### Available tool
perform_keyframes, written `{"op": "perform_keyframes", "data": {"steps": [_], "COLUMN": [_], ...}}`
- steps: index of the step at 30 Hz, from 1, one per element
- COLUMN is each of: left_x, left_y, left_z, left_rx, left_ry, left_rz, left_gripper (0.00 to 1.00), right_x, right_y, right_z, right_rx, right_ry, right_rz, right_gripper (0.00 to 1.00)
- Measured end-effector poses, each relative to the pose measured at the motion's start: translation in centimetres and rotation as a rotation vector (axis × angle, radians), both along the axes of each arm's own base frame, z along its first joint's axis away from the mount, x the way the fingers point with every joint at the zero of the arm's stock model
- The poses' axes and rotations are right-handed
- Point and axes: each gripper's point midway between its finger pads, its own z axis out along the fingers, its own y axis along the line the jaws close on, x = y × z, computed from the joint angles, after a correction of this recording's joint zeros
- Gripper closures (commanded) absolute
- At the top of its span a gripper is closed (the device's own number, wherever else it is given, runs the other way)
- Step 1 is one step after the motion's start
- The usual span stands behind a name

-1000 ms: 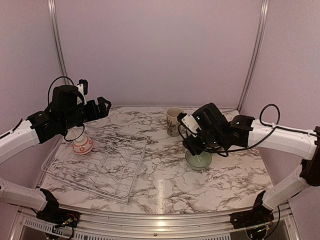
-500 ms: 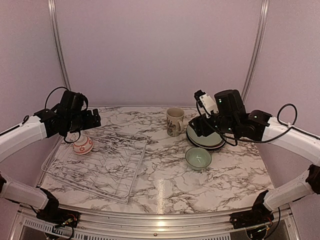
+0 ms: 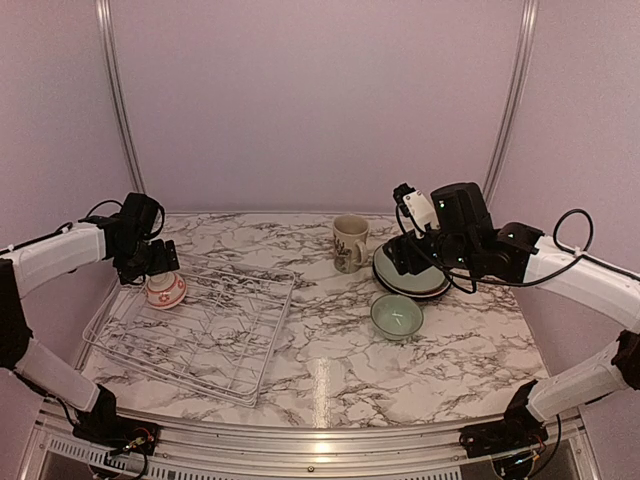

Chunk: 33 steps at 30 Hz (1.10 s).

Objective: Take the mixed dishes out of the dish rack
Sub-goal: Grab the bowl from the dish rack.

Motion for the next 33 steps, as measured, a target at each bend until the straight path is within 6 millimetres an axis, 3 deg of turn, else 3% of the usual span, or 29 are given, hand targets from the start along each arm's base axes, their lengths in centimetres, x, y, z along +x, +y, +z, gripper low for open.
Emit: {"op": "perform_keyframes", "data": {"steps": [6, 11, 16, 21, 33], "left_x": [0.3, 0.5, 1.1, 1.9, 2.3], "left_y": [0.0, 0.0, 0.1, 0.2, 0.5], "left_z": [-3.2, -4.4, -4.8, -4.7, -4.6], "left_rx": [-0.001, 0.01, 0.024, 0.045, 0.055], "left_ry": [0.095, 0.129, 0.131, 0.123, 0.115], "left_rz": [-0.011, -0.018, -0.017, -0.015, -0.008], "left_gripper": [0.1, 0.15, 0.19, 0.37, 0.58], "right_x": [0.0, 0.1, 0.1, 0.1, 0.1], "right_y": [-0.1, -0.3, -0.3, -0.3, -0.2], "right_z": [-0.1, -0.1, -0.1, -0.1, -0.2], "right_rx": [-0.007, -0.014, -0.02, -0.022, -0.023], "right_ry": [-0.001, -0.006, -0.009, -0.011, -0.009], "right_rz": [-0.003, -0.011, -0.009, -0.007, -0.004], "right_gripper": [0.25, 0.24, 0.24, 0.24, 0.24]}}
